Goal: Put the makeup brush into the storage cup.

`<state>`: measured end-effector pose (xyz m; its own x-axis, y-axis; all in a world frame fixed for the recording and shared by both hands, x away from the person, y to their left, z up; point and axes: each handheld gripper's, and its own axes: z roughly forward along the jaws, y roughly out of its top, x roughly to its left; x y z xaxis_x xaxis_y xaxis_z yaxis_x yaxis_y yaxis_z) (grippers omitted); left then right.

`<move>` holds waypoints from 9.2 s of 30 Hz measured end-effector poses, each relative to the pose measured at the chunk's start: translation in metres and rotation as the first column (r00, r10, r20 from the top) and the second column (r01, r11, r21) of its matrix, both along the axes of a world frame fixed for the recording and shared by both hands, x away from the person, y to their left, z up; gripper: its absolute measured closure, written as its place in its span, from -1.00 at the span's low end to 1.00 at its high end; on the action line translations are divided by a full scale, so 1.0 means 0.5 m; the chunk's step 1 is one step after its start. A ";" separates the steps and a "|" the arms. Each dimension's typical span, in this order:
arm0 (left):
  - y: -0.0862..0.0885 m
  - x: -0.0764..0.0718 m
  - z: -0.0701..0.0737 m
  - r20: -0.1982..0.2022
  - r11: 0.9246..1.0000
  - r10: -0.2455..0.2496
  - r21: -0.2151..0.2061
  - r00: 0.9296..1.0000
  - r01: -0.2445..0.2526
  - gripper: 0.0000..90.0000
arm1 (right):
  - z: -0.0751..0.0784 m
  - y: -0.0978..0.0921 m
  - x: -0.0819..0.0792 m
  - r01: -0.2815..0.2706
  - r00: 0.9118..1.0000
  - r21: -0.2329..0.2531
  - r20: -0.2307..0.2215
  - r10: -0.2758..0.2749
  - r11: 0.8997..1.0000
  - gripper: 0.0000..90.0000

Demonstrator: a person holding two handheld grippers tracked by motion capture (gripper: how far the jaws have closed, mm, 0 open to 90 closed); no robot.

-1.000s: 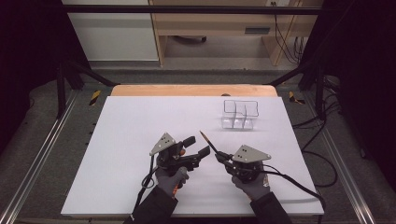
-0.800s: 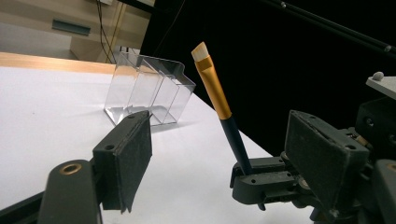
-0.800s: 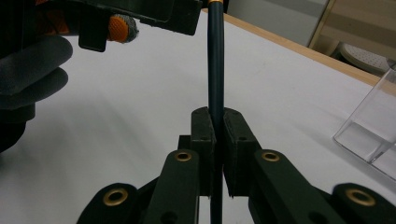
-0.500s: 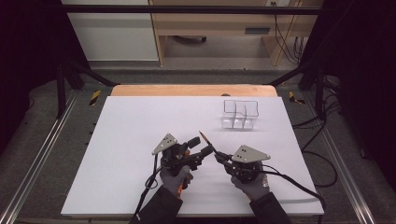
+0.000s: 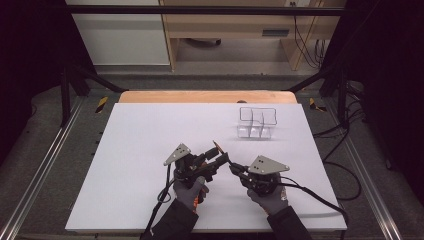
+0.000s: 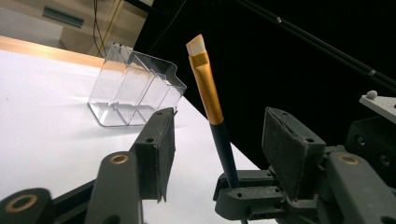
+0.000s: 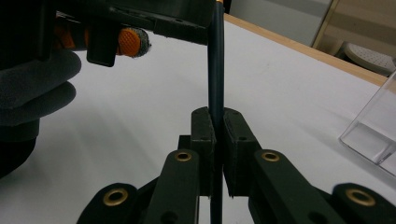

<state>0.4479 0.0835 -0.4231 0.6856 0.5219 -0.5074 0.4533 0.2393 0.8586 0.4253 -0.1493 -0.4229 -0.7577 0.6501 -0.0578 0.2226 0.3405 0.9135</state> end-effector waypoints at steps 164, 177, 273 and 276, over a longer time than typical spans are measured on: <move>0.258 -0.046 -0.003 0.133 0.885 0.087 0.445 0.987 -0.138 -0.80 | 0.069 -0.070 0.073 0.207 0.978 0.162 -0.030 -0.205 0.965 0.85; 0.292 -0.050 -0.009 0.135 0.874 0.131 0.451 0.982 -0.178 -0.81 | 0.103 -0.074 0.121 0.269 0.962 0.181 -0.015 -0.271 0.946 0.85; 0.329 -0.050 -0.019 0.144 0.851 0.163 0.480 0.976 -0.213 -0.82 | 0.083 -0.032 0.376 0.495 0.868 0.176 -0.066 -0.491 0.851 0.85; 0.330 -0.050 -0.019 0.144 0.851 0.164 0.480 0.976 -0.213 -0.82 | 0.076 -0.031 0.375 0.497 0.868 0.175 -0.072 -0.492 0.850 0.85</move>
<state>0.4228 0.2483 -0.4325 0.5800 0.8096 -0.0898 0.3539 -0.1511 0.9230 0.6130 -0.1648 -0.3848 -0.3331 0.9363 0.1114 0.3394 0.0088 0.9406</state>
